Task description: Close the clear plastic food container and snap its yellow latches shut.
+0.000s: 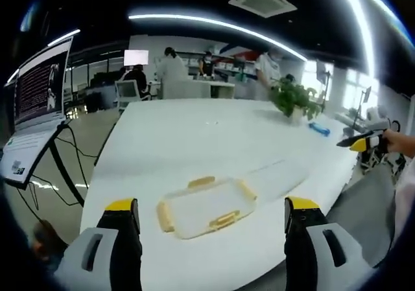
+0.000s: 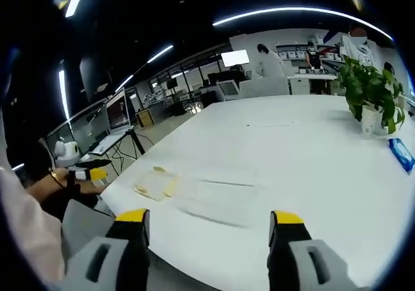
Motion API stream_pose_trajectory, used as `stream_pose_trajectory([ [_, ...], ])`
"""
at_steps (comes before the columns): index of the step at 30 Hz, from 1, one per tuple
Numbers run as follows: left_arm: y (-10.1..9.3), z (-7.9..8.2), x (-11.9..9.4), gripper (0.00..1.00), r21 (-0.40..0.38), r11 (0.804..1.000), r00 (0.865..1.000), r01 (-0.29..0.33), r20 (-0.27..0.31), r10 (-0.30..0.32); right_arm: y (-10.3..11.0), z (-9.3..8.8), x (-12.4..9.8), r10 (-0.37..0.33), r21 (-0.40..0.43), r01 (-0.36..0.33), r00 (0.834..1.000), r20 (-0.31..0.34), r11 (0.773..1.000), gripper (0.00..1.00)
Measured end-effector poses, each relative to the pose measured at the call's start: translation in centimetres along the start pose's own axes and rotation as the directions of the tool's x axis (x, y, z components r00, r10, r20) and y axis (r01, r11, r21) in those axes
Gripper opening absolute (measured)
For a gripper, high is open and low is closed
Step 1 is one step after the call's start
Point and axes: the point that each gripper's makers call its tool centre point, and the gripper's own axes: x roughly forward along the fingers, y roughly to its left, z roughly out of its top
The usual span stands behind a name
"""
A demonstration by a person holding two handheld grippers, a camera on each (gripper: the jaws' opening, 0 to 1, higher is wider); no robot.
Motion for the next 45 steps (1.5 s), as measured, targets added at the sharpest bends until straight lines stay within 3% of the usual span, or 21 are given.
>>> stream_pose_trajectory([
  [4, -0.1, 0.1, 0.2, 0.91, -0.009, 1.000, 1.000, 0.010, 0.001, -0.010, -0.5, -0.6, -0.1, -0.026, -0.030, 0.025, 0.999, -0.034, 0.999, 0.73],
  [23, 0.6, -0.3, 0.6, 0.95, 0.024, 0.999, 0.999, 0.026, -0.024, -0.025, 0.1, -0.9, 0.3, -0.012, -0.064, 0.008, 0.998, -0.064, 0.998, 0.75],
  [30, 1.4, -0.8, 1.4, 0.94, 0.076, 0.996, 0.997, 0.050, -0.069, -0.045, 1.1, -1.8, 1.6, 0.026, -0.180, -0.055, 0.987, -0.157, 0.982, 0.77],
  [38, 1.9, -1.3, 2.1, 0.94, 0.131, 0.986, 0.989, 0.100, -0.123, -0.084, 2.6, -0.8, 3.8, 0.083, -0.230, -0.126, 0.979, -0.188, 0.965, 0.77],
  [45, 2.5, -1.7, 2.9, 0.91, 0.180, 0.975, 0.978, 0.127, -0.188, -0.093, 3.4, 0.1, 5.8, 0.126, -0.304, -0.198, 0.962, -0.241, 0.932, 0.75],
])
